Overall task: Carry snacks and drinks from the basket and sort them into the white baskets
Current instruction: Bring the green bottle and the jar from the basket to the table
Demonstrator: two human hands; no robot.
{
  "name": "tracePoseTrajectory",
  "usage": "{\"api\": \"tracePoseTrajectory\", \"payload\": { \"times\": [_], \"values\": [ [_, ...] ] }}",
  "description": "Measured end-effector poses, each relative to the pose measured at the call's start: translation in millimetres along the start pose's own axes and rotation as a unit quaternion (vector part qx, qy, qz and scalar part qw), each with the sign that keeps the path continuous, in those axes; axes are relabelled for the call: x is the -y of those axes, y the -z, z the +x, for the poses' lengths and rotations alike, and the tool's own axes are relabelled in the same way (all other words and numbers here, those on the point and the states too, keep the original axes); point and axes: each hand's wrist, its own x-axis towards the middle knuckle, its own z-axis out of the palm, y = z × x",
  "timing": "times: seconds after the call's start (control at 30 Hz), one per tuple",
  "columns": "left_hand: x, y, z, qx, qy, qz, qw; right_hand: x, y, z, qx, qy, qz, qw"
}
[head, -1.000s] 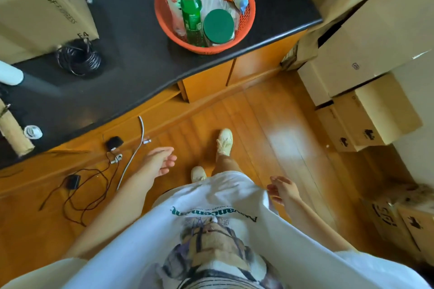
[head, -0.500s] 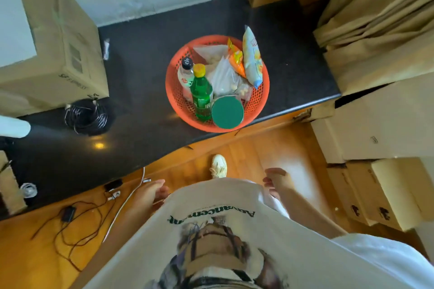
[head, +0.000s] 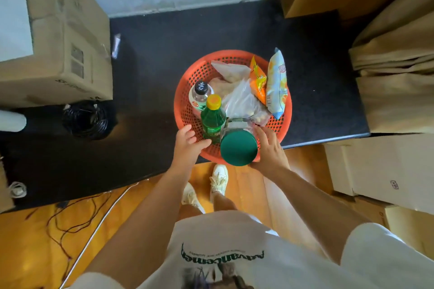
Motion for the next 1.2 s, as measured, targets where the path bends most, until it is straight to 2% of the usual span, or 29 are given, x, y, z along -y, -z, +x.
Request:
{"api": "tracePoseTrajectory", "payload": {
  "times": [0.1, 0.3, 0.6, 0.7, 0.87, 1.0, 1.1, 1.2],
  "values": [
    [-5.3, -23.0, 18.6, 0.004, -0.033, 0.027, 0.999, -7.2, -5.8, 9.8, 0.000, 0.028, -0.005, 1.000],
    [-14.6, -44.9, 35.6, -0.044, -0.062, 0.071, 0.995, -17.0, -8.1, 17.4, -0.011, 0.111, 0.034, 0.993],
    [-18.6, -39.9, 33.0, -0.035, -0.110, 0.101, 0.988, -15.8, 4.0, 19.4, 0.034, 0.123, 0.115, 0.985],
    [-19.7, -32.7, 25.4, 0.000, -0.130, 0.099, 0.987, -12.9, 15.2, 10.7, 0.012, 0.142, 0.148, 0.979],
    [-25.2, -9.7, 4.5, 0.005, -0.165, 0.077, 0.983, -8.9, 39.2, -17.8, -0.056, 0.130, 0.241, 0.960],
    [-39.2, 10.6, -19.8, 0.021, -0.209, 0.016, 0.977, 1.9, 52.7, -50.4, -0.123, 0.091, 0.363, 0.919],
    [-46.7, 28.8, -35.0, 0.031, -0.223, -0.040, 0.974, 15.1, 60.1, -79.4, -0.173, 0.055, 0.453, 0.873],
    [-50.8, 50.1, -45.6, 0.056, -0.228, -0.067, 0.970, 25.7, 55.9, -108.8, -0.224, 0.005, 0.545, 0.808]
  ]
}}
